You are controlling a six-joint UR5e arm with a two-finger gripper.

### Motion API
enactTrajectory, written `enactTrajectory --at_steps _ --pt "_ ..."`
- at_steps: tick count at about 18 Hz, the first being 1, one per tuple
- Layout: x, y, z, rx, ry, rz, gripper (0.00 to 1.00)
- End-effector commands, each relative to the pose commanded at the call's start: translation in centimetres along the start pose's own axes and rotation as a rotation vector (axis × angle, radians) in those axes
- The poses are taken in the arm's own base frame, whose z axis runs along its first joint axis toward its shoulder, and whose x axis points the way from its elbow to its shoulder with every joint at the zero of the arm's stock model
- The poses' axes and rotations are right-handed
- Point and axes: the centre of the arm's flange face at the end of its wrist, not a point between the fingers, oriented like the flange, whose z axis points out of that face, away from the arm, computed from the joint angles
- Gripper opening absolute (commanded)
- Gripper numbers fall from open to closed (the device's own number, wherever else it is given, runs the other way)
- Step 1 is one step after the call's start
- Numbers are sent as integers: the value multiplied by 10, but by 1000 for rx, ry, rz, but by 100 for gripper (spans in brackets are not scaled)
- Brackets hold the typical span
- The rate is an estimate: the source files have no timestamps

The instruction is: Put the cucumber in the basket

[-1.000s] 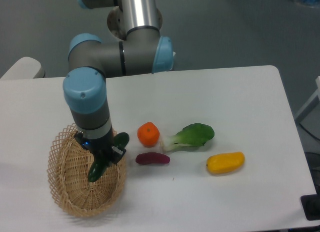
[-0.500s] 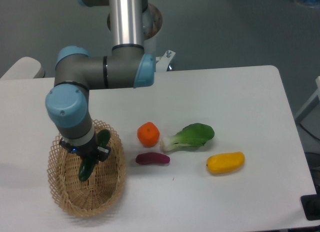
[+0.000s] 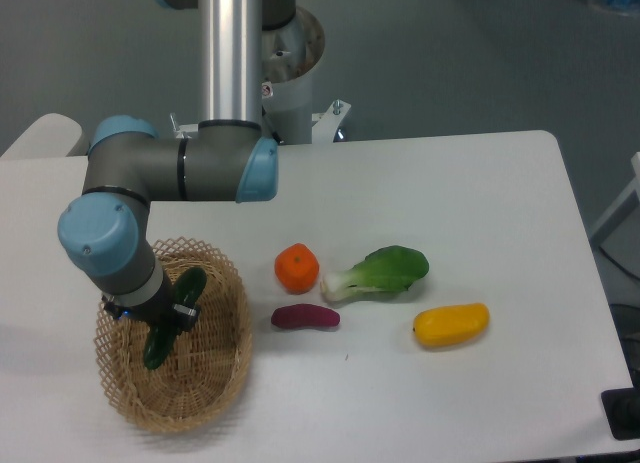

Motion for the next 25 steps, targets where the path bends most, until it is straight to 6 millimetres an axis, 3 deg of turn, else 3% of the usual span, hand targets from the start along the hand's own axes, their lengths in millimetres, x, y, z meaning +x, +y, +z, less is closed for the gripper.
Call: enactTrajectory --at_steps 10,11,12,15,16,22,25 --pt "6 -1 21 -15 -41 16 23" --pt "6 -2 20 -13 -40 19 28" --pt "6 -2 19 -10 -40 20 40" --pt "5 -2 13 -2 -44 21 89" --pt "5 -2 9 4 -46 22 100" --pt "0 -11 -23 56 -76 32 100" --pt "-13 -26 -56 117 -105 18 100"
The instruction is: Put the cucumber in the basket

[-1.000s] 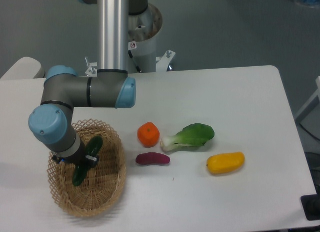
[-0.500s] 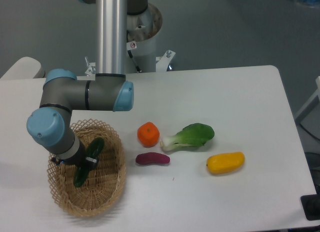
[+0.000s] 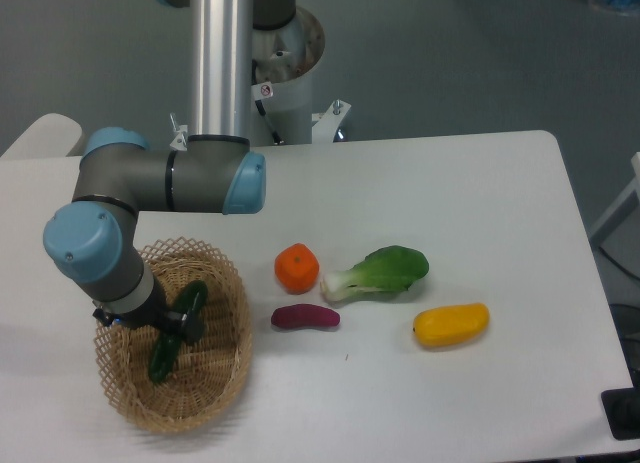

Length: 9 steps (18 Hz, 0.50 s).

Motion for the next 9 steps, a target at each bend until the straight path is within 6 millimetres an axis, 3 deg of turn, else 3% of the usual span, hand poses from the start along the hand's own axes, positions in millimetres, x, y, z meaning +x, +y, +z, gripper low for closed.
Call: enactTrajectory --at_steps 3,5,8,9 --pt "-39 -13 -34 59 -25 -21 100" --pt "-51 -13 -47 77 -42 93 100" --pt "-89 -1 -63 80 -81 236 100" --pt "-110 6 -70 80 -94 257 100"
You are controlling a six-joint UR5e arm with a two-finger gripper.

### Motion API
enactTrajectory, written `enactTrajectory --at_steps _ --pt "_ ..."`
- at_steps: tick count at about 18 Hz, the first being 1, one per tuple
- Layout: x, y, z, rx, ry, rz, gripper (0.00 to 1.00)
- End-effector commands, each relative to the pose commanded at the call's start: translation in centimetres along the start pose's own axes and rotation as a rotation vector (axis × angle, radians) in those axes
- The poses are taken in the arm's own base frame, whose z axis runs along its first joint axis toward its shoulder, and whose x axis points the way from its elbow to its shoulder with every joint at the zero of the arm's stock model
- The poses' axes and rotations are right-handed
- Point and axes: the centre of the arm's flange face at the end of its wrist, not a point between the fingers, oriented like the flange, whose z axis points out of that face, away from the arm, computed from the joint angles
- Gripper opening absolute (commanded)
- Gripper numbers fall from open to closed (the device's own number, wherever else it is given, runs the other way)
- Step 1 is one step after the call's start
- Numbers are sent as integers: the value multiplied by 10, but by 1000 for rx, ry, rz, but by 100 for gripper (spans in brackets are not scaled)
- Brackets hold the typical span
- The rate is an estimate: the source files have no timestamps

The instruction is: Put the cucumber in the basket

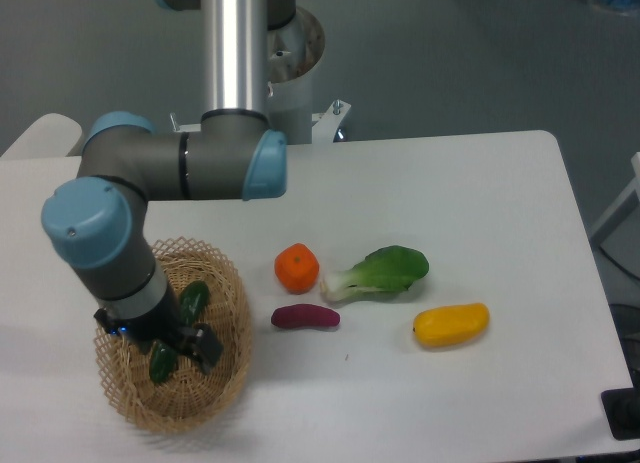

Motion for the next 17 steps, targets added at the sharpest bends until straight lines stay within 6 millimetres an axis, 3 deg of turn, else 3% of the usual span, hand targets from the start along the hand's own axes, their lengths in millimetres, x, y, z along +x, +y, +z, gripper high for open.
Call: enactTrajectory --at_steps 4,8,12,17 --pt "-52 41 -11 -36 7 139 100" --pt "-87 75 -19 -50 2 336 100" --pt "-107 99 -12 -62 20 448 100" --pt "-114 104 -11 -55 20 440 100"
